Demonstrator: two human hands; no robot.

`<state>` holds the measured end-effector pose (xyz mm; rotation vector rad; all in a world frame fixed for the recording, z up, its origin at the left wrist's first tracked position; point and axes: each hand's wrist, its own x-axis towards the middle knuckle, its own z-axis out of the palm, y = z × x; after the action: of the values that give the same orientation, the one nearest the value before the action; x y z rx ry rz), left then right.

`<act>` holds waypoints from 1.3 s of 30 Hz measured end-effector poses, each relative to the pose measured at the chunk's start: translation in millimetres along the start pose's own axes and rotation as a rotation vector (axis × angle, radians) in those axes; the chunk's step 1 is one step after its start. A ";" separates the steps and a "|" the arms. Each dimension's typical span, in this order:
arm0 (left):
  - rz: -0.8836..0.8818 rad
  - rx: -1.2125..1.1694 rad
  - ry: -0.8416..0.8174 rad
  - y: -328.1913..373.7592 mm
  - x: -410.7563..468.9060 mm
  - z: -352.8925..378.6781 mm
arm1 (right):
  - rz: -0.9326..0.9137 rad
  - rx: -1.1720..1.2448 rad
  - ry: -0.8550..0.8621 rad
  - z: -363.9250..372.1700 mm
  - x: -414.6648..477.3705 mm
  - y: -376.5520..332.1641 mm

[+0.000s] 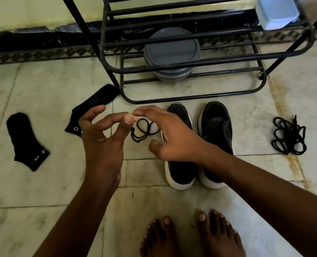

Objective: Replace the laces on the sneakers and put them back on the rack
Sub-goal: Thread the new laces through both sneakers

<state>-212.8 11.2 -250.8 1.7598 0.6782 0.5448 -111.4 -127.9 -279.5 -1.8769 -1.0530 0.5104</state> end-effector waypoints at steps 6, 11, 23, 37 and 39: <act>-0.035 -0.083 -0.017 4.1 -15.2 14.5 | 0.062 0.431 0.067 20.0 -7.7 -0.8; -0.118 -0.145 -0.023 0.7 -17.7 11.8 | 0.146 0.606 0.249 25.9 -22.8 -5.4; 0.105 0.121 -0.893 -28.4 -31.1 52.4 | 0.314 0.451 0.650 -63.9 -46.6 -1.2; 0.365 0.321 -1.054 5.7 -56.0 101.7 | 0.625 -0.080 0.690 -152.3 -111.1 70.5; 0.327 0.181 -1.002 13.1 -73.6 121.8 | 0.633 -0.133 0.609 -155.7 -115.7 71.3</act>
<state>-183.4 -126.8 -273.7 2.0280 -0.2746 -0.2295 -34.3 -319.4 -268.6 -2.2701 -0.0831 0.1824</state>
